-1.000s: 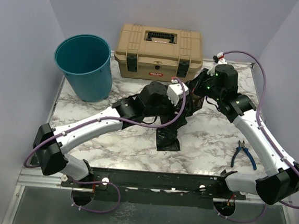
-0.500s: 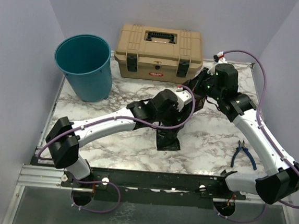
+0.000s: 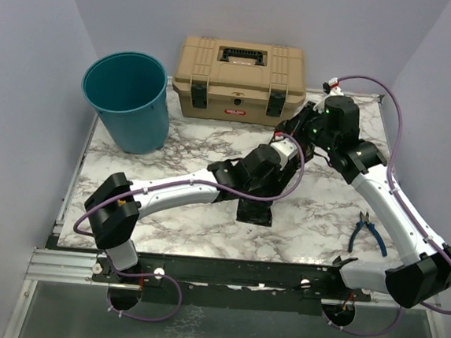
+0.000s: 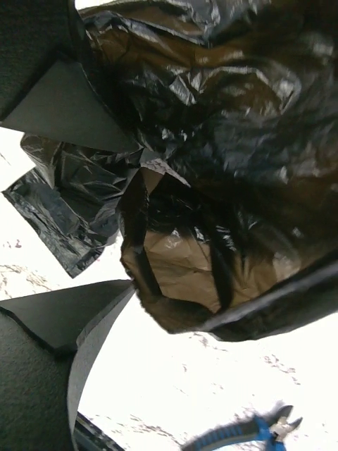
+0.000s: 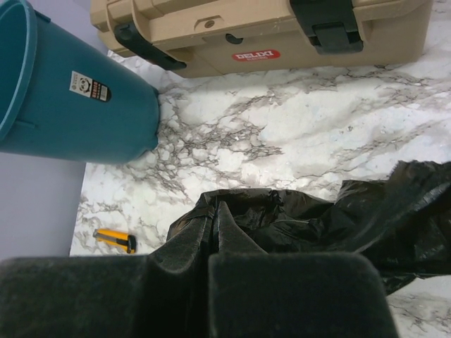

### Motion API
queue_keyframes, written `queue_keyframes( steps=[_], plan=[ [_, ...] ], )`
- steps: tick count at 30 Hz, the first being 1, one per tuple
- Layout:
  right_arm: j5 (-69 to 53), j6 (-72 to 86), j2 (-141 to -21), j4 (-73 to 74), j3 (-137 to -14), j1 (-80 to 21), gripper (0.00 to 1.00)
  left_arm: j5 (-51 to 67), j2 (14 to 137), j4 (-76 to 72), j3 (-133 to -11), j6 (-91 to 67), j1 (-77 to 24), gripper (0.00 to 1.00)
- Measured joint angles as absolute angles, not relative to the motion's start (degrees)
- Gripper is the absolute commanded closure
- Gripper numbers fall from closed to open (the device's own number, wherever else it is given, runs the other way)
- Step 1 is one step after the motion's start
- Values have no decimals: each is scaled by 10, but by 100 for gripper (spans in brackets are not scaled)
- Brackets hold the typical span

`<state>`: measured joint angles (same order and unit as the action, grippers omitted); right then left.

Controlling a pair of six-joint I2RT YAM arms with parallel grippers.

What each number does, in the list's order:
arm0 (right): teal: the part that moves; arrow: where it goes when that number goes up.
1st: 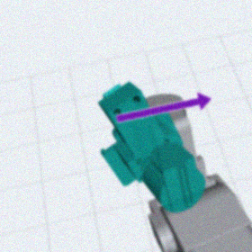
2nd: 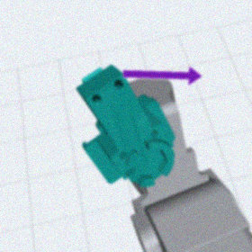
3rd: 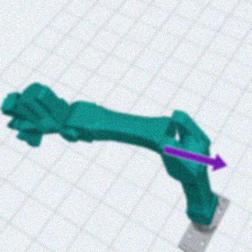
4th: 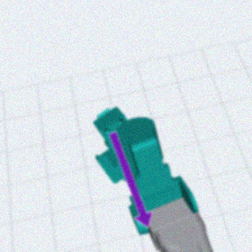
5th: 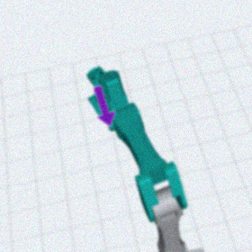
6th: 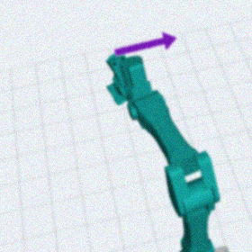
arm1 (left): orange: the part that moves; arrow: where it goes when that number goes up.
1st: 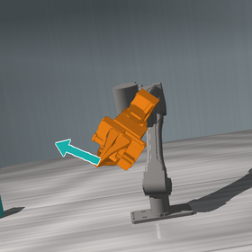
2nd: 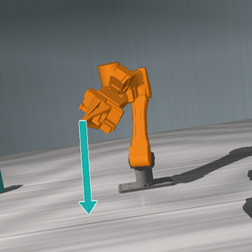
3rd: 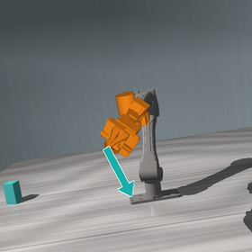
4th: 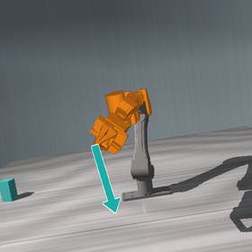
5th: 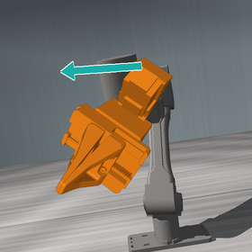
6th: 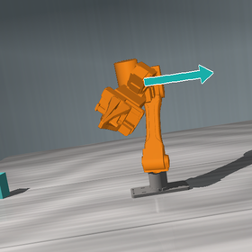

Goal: Put the trash bags into the trash bin

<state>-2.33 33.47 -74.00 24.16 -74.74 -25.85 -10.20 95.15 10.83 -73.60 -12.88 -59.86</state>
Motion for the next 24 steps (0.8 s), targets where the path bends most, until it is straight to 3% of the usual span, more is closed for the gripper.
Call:
queue_keyframes(
  steps=[4, 15, 24],
  plan=[
    [-21, 337, -740, 241, -747, -257, 100, -110, 937, 55, -706, -150, -599, 30],
    [-22, 341, -740, 241, -745, -246, 100, -121, 909, -35, -667, -178, -599, 100],
    [-19, 325, -738, 263, -748, -196, 100, -108, 836, -11, -659, -163, -573, 100]
  ],
)
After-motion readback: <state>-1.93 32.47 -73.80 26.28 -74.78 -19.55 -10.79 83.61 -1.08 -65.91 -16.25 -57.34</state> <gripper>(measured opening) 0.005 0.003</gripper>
